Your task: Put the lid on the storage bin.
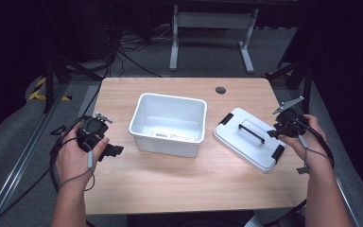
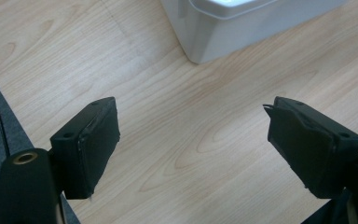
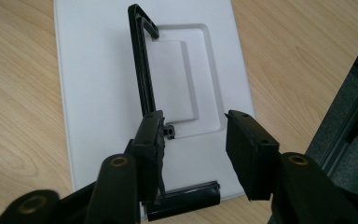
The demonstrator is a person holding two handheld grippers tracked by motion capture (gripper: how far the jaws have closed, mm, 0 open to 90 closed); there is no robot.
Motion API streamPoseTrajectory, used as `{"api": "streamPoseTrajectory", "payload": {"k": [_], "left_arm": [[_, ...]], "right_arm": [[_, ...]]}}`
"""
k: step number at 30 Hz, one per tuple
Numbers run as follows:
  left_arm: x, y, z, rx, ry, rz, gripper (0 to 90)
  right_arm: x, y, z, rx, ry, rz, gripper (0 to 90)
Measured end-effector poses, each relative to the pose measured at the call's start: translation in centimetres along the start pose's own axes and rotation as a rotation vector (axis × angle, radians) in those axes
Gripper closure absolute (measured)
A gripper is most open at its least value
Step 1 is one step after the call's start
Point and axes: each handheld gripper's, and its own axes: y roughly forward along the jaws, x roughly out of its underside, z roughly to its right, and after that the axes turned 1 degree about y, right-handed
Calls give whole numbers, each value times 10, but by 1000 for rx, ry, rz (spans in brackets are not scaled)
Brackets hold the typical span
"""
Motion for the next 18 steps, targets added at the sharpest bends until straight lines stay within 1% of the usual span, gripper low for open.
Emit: {"api": "streamPoseTrajectory", "payload": {"k": [1,2,3,4,6,8,9,10,11,12,14,15,18], "left_arm": [[1,0,0,-9,6,2,170],[1,-1,0,-12,-4,-1,171],[1,-1,-1,-16,-4,9,171],[1,-2,-1,-20,-16,23,173],[0,-3,-1,-27,-11,37,173],[0,-3,0,-28,-9,39,172],[0,-3,0,-27,11,45,172],[-1,-2,2,-24,19,48,171],[-1,-2,2,-24,19,48,171],[-1,-2,3,-17,30,44,171],[-1,-2,4,-9,35,41,171],[-1,-3,5,-6,47,41,171],[-1,-4,5,-3,47,43,172]], "right_arm": [[0,1,0,-3,-1,4,526],[0,1,0,-5,-2,6,513],[0,2,0,-6,-13,13,496],[1,3,1,-12,-21,17,488],[0,4,0,-13,-23,23,489],[0,4,0,-18,-17,32,495],[0,3,0,-33,-13,39,501],[-1,3,-2,-58,3,52,501],[-2,3,-2,-64,10,55,502],[-2,3,-3,-67,12,57,501],[-3,3,-4,-65,11,59,500],[-4,3,-6,-67,10,63,498],[-5,3,-8,-66,10,74,492]]}}
